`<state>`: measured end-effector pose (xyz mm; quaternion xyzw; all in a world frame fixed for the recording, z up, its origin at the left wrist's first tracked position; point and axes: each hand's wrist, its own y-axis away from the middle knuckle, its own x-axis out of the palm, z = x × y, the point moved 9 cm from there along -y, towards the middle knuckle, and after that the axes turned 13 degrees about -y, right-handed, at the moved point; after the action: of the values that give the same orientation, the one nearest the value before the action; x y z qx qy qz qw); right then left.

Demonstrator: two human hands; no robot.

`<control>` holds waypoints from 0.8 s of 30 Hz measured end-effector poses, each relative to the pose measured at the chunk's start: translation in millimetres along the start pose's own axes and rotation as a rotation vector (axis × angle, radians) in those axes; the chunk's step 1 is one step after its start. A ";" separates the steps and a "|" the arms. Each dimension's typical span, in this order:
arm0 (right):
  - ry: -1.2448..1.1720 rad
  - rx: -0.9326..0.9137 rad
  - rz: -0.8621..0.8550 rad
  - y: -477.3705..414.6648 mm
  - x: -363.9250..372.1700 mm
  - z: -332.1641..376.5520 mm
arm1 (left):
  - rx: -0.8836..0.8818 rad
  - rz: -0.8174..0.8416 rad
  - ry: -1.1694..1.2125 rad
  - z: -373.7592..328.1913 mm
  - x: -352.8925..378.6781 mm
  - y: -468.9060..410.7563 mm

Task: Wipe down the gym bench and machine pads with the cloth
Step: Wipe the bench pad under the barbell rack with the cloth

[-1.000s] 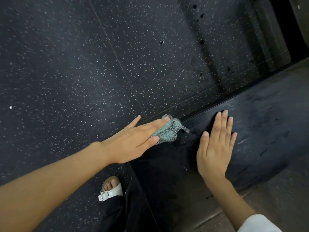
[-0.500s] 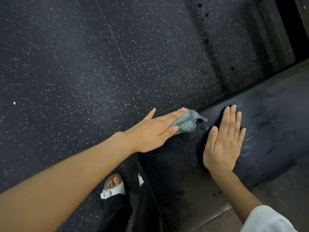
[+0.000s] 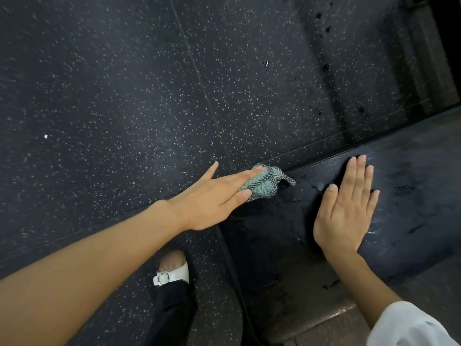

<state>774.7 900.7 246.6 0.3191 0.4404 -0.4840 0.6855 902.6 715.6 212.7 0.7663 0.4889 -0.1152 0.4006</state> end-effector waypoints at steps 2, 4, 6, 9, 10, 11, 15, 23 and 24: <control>-0.006 -0.004 -0.002 -0.2 0.1 -0.1 | -0.030 -0.024 0.018 4.9 2.8 10.5; 0.000 -0.013 -0.003 -0.1 0.4 -0.3 | -0.059 -0.051 0.027 8.7 5.5 18.5; 0.004 -0.027 0.001 -0.7 1.3 -0.2 | -0.096 -0.083 0.037 11.1 7.5 26.6; -0.005 -0.043 0.008 -0.8 1.7 -0.8 | -0.176 -0.164 0.065 10.3 10.4 39.4; -0.006 -0.052 0.011 -0.8 1.7 -0.6 | -0.214 -0.202 0.067 9.2 11.9 43.4; -0.006 -0.063 0.014 -0.7 1.6 -0.3 | -0.257 -0.243 0.067 7.5 14.0 47.5; -0.012 -0.132 0.057 0.6 2.7 1.7 | -0.422 -0.423 0.138 -2.4 26.0 58.0; -0.009 -0.373 0.233 9.6 5.3 9.0 | -0.618 -0.722 0.316 -14.9 41.0 66.3; -0.008 -0.408 0.250 11.1 5.4 10.1 | -0.637 -0.745 0.332 -15.5 43.2 67.4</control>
<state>789.0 893.5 246.0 0.2241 0.4833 -0.2978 0.7922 977.4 741.7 232.1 0.3881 0.7965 0.0275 0.4629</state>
